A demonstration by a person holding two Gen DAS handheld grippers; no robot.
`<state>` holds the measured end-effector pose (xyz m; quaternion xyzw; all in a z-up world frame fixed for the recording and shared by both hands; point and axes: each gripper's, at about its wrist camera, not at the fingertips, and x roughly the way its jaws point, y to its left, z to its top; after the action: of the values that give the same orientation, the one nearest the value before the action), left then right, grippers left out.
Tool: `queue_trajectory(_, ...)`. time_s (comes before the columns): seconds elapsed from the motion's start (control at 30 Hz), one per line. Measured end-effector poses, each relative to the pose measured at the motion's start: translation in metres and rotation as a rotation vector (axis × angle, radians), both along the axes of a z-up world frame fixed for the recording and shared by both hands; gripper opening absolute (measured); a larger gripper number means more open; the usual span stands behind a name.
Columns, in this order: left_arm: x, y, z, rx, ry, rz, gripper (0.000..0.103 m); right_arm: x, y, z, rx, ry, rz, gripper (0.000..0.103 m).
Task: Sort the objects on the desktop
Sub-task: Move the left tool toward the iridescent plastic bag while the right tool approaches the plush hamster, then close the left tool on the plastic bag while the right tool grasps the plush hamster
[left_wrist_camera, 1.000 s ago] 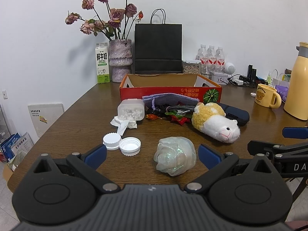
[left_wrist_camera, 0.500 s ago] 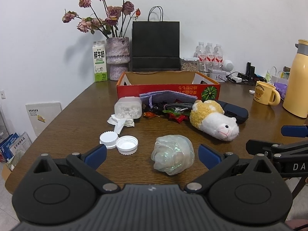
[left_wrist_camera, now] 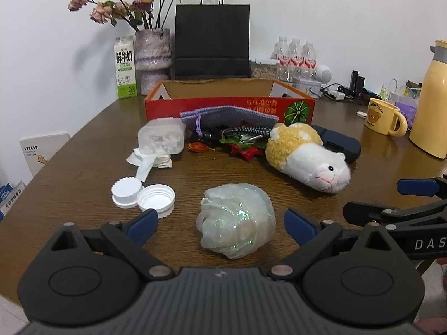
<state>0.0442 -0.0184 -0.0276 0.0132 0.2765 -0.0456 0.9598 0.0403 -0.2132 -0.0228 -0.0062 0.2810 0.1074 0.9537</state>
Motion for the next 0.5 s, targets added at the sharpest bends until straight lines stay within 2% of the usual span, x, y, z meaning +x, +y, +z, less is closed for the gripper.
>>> queue_trajectory(0.17,0.015,-0.001,-0.005,-0.004,0.026,-0.007,0.093,0.018,0.002,-0.003,-0.007,0.018,0.01,0.103)
queue_trajectory(0.27,0.023,0.0,-0.007,-0.008,0.038,-0.016,0.084,0.028,0.003,-0.004,-0.007,0.024,0.02,0.103)
queue_trajectory(0.37,0.031,0.0,-0.008,-0.014,0.054,-0.025,0.064,0.038,0.005,-0.005,-0.013,0.028,0.029,0.103)
queue_trajectory(0.4,0.034,0.0,-0.009,-0.017,0.061,-0.03,0.054,0.043,0.006,-0.005,-0.014,0.029,0.031,0.103)
queue_trajectory(0.5,0.041,0.002,-0.01,-0.028,0.07,-0.04,0.046,0.054,0.006,-0.005,-0.018,0.034,0.036,0.103)
